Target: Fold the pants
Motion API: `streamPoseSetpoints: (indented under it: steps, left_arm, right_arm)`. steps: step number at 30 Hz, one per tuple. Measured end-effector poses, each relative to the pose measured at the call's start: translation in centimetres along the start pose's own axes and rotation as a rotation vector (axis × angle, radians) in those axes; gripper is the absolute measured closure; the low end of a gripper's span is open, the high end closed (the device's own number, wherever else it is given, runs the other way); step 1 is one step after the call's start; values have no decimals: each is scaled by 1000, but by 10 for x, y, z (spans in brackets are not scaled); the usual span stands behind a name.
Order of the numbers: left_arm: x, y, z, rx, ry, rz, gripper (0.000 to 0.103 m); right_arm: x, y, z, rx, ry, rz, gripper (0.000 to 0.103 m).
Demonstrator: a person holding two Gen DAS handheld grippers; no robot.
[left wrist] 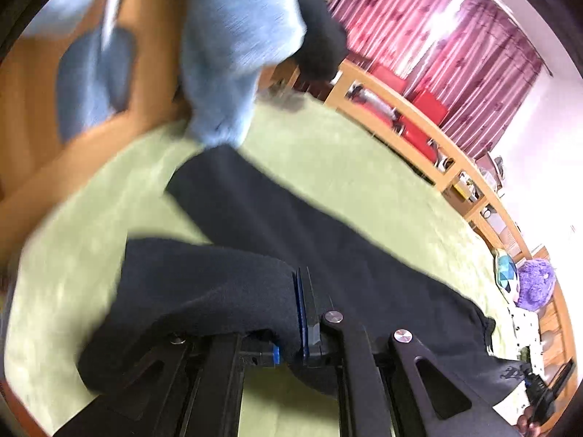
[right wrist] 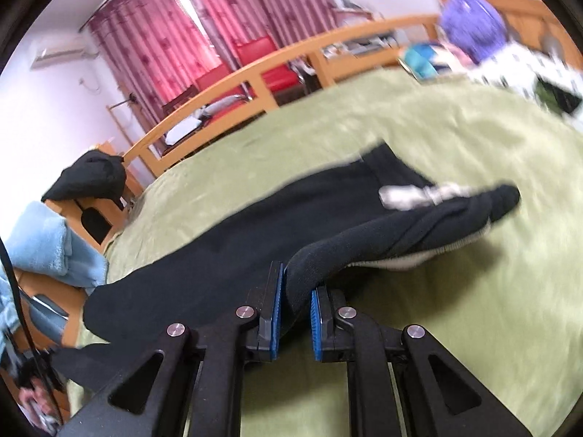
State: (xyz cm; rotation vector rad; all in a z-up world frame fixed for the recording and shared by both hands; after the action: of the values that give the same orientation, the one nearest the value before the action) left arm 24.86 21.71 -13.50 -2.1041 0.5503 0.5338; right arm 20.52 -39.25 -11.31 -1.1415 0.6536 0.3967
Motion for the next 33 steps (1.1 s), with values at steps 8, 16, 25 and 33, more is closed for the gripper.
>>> streamPoseSetpoints:
  steps: [8, 16, 25, 33]
  left_arm:
    - [87, -63, -40, 82, -23, -45, 95]
    - [175, -69, -45, 88, -88, 60, 87]
    - [97, -24, -56, 196, -103, 13, 27]
    - [101, 81, -18, 35, -16, 211, 27]
  right_arm:
    - [63, -69, 48, -53, 0, -59, 91]
    - [149, -74, 70, -102, 48, -3, 65]
    - [116, -14, 37, -236, 137, 52, 46]
    - [108, 60, -42, -98, 191, 231, 43]
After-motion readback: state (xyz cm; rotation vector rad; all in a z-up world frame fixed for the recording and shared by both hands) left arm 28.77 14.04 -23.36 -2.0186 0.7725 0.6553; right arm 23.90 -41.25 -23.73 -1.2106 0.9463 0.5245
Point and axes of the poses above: each gripper's, at about its wrist camera, not at the fingertips, and x roughly the way its jaws point, z to its left, y to its underside, the point moved 5 cm from there along x, roughly the way its jaws point, and after that the axes turned 10 degrees about y, right-handed, at the moved point
